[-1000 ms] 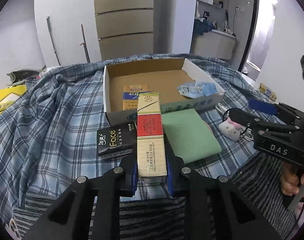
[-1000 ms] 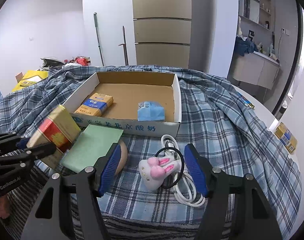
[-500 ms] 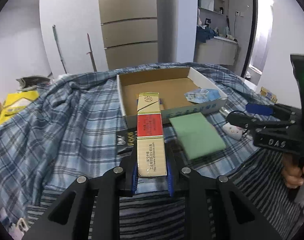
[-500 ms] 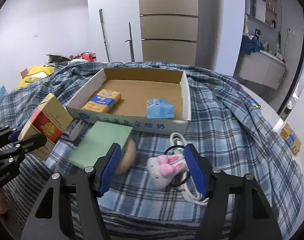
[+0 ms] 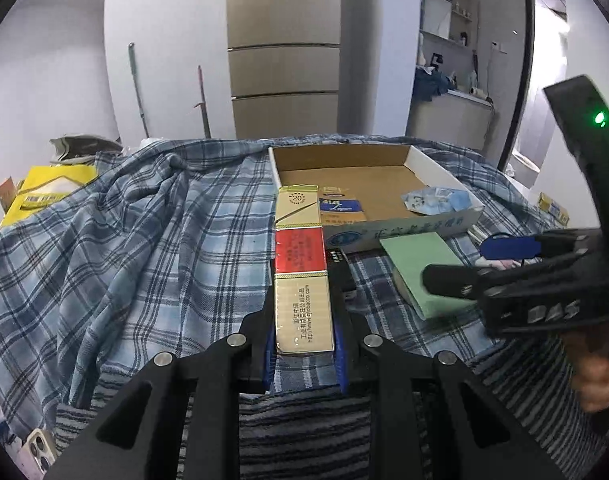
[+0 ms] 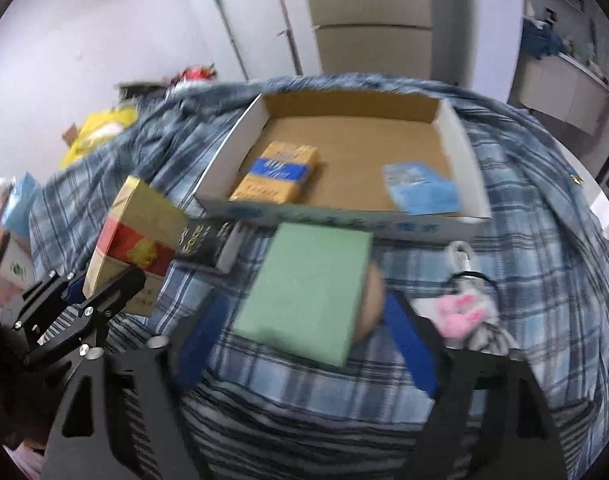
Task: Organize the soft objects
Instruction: 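Grasp the green card with the right gripper while the left gripper holds the red pack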
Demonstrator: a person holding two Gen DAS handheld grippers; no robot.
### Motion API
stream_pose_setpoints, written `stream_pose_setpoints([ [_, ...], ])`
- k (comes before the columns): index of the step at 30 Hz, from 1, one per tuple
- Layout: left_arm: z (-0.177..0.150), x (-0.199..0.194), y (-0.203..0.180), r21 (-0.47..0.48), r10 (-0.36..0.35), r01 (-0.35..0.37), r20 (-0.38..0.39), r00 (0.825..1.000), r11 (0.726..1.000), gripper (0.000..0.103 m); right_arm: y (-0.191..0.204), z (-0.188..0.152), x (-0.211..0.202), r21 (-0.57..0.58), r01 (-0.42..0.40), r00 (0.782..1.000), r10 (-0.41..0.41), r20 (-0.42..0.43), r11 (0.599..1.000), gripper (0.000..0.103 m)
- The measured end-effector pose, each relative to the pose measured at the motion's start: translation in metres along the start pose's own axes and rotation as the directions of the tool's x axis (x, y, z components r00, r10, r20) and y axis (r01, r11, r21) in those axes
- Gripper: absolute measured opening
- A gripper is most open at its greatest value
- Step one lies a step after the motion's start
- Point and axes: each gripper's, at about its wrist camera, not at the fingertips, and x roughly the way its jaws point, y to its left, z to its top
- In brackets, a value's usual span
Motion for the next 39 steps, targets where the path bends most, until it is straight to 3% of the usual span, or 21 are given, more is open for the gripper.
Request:
stream_pose_setpoints([
  [5, 0.002, -0.006, 0.012, -0.037, 0.026, -0.025, 0.031, 0.999, 0.999, 0.024, 0.013, 0.004, 0.016, -0.006, 0.078, 0.997, -0.078, 0.008, 0.997, 0.085],
  [15, 0.004, -0.010, 0.019, -0.052, 0.052, -0.049, 0.045, 0.998, 0.997, 0.024, 0.025, -0.002, 0.033, -0.066, 0.129, 0.991, -0.131, -0.033, 0.989, 0.084],
  [16, 0.004, -0.009, 0.019, -0.053, 0.050, -0.048, 0.041, 0.998, 0.997, 0.024, 0.025, -0.002, 0.032, -0.069, 0.128, 0.991, -0.130, -0.030, 0.989, 0.082],
  [21, 0.004, -0.010, 0.019, -0.051, 0.050, -0.048, 0.046, 0.998, 0.998, 0.024, 0.032, -0.004, 0.027, -0.132, 0.156, 0.987, -0.160, -0.020, 0.979, 0.053],
  [24, 0.004, -0.010, 0.019, -0.050, 0.048, -0.046, 0.047, 0.998, 0.998, 0.024, 0.033, -0.009, 0.022, -0.166, 0.143, 0.989, -0.148, -0.014, 0.976, 0.048],
  [29, 0.004, -0.009, 0.018, -0.044, 0.049, -0.047, 0.041, 0.998, 0.998, 0.024, 0.027, -0.013, 0.015, -0.156, 0.125, 0.992, -0.127, -0.003, 0.980, 0.050],
  [32, 0.004, -0.009, 0.016, -0.039, 0.051, -0.049, 0.045, 0.998, 0.998, 0.024, 0.019, -0.014, 0.011, -0.128, 0.141, 0.990, -0.140, 0.015, 0.982, 0.074],
  [39, 0.003, -0.006, 0.014, -0.027, 0.055, -0.054, 0.037, 0.998, 0.998, 0.024, 0.005, -0.013, 0.014, -0.087, 0.121, 0.993, -0.122, 0.000, 0.989, 0.075],
])
